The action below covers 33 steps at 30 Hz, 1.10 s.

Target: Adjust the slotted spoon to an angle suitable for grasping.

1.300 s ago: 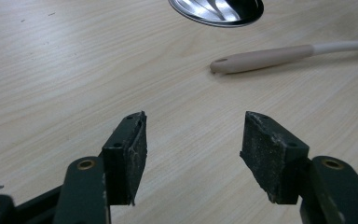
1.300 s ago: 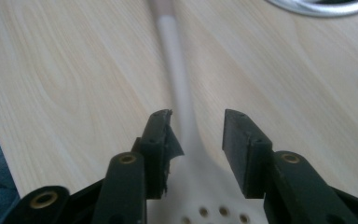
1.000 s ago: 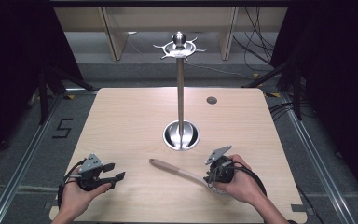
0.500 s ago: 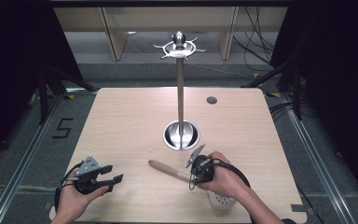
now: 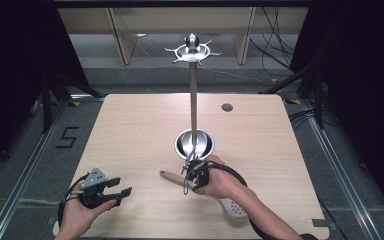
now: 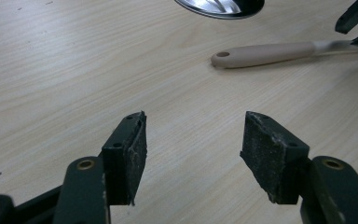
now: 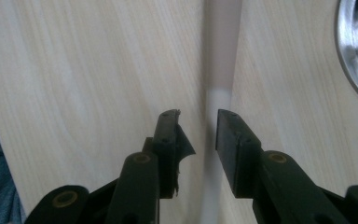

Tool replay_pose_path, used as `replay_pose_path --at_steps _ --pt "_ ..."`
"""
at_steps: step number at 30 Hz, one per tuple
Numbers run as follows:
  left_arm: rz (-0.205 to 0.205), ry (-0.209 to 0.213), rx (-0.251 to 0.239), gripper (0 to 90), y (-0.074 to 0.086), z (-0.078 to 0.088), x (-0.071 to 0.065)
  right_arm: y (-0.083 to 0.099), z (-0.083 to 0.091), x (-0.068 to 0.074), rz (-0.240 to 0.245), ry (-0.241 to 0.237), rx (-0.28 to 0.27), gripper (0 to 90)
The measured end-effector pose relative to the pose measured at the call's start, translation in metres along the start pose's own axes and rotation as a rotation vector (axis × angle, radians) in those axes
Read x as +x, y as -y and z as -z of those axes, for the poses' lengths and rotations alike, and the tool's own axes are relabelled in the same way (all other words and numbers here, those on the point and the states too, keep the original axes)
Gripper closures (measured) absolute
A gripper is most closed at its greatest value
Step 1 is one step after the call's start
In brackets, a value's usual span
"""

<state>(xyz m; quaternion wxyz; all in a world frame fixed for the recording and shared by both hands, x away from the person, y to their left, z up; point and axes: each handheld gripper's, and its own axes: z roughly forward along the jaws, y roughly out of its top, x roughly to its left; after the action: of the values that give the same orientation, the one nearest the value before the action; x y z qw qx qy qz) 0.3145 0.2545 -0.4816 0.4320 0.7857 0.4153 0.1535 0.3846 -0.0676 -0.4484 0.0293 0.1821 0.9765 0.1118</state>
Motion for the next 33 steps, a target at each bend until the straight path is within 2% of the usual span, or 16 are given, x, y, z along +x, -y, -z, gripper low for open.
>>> replay_pose_path --at_steps 1,2,3,4,8,10,11,13,16,21,25,28,32,33 --pt "0.002 0.001 0.001 39.1 0.000 0.000 0.000 0.000 0.000 0.000 0.000 0.000 0.000 69.7" --pt "0.004 0.001 0.002 39.1 0.000 0.000 0.000 -0.002 -0.003 -0.003 0.022 0.001 -0.002 69.7" --pt "0.007 0.001 -0.001 39.1 0.001 0.000 0.000 -0.004 -0.004 -0.003 0.011 0.004 0.003 69.6" --pt "-0.011 -0.001 0.013 39.1 0.000 0.001 0.001 -0.008 -0.006 -0.005 0.033 0.010 0.013 69.6" --pt "-0.010 0.002 0.015 39.0 0.000 0.001 0.002 -0.017 -0.011 -0.010 0.059 0.006 0.017 69.0" --pt "-0.011 0.002 0.016 39.0 0.000 0.001 0.002 -0.019 -0.012 -0.010 0.050 0.006 0.032 68.9" --pt "-0.010 0.002 0.016 39.0 0.000 0.001 0.002 -0.020 -0.015 -0.013 0.076 0.002 0.029 68.6" --pt "0.007 0.002 0.005 38.9 0.001 0.000 0.000 -0.023 -0.018 -0.013 0.062 -0.003 0.043 68.1" --pt "0.007 0.003 0.006 38.8 0.001 0.000 0.000 -0.027 -0.024 -0.014 0.054 0.002 0.069 67.1" --pt "0.008 0.005 0.007 38.9 0.001 0.000 0.000 -0.031 -0.030 -0.019 0.083 -0.007 0.079 67.4" --pt "0.009 0.005 0.005 38.9 0.001 0.000 0.000 -0.034 -0.034 -0.020 0.088 -0.013 0.093 68.4" --pt "-0.001 0.008 0.009 38.9 0.001 0.001 0.001 -0.037 -0.037 -0.020 0.092 -0.025 0.101 72.5" --pt "0.012 0.004 -0.002 38.9 0.002 0.000 0.000 -0.039 -0.038 -0.020 0.086 -0.015 0.109 73.5" --pt "0.007 0.006 0.007 38.9 0.001 0.001 0.001 -0.038 -0.037 -0.019 0.069 -0.014 0.112 73.6"
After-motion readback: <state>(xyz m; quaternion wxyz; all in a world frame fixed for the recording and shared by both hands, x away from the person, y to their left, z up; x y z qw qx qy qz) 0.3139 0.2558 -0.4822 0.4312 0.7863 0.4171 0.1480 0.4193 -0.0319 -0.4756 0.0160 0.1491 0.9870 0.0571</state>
